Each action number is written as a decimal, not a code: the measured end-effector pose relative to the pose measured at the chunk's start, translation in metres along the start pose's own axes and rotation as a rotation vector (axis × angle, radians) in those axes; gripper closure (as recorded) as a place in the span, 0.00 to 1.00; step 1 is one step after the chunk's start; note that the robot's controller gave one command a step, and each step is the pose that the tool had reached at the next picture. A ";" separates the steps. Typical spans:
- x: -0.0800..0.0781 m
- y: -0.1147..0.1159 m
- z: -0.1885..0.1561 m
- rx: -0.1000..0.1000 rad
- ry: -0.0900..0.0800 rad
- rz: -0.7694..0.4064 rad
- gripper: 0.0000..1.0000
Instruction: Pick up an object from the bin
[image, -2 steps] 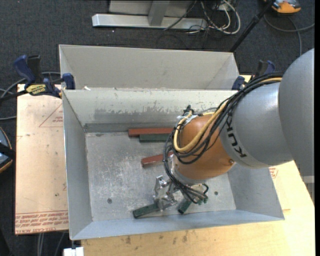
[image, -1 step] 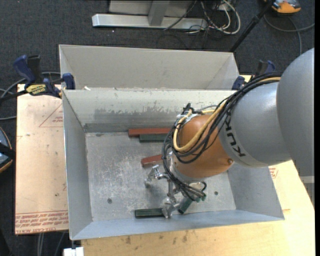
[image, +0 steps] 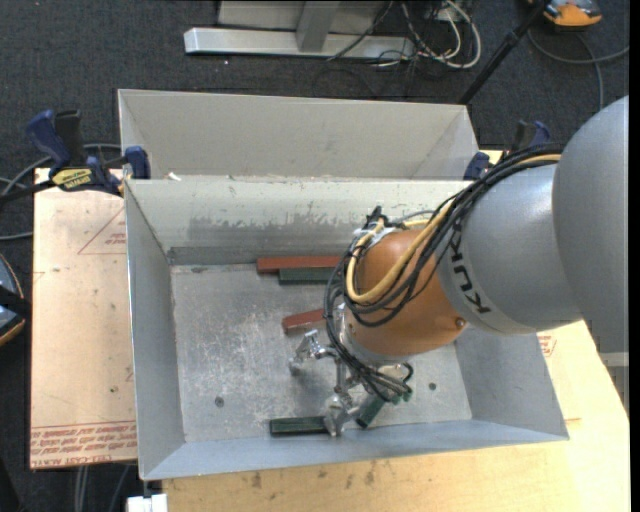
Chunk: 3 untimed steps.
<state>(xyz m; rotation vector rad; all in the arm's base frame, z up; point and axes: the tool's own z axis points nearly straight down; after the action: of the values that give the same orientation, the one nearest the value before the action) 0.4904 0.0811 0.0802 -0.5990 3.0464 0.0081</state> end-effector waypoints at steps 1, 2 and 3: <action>-0.002 0.009 -0.004 0.003 0.004 -0.069 0.00; -0.008 0.028 -0.001 0.001 0.025 0.114 1.00; -0.012 0.029 0.001 0.000 0.004 0.116 0.00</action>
Offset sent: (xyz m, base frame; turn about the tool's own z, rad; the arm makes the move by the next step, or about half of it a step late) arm -0.0097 0.0279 -0.0102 0.1125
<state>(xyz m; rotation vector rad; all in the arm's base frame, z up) 0.4910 0.1125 0.0798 -0.4223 3.0801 0.0098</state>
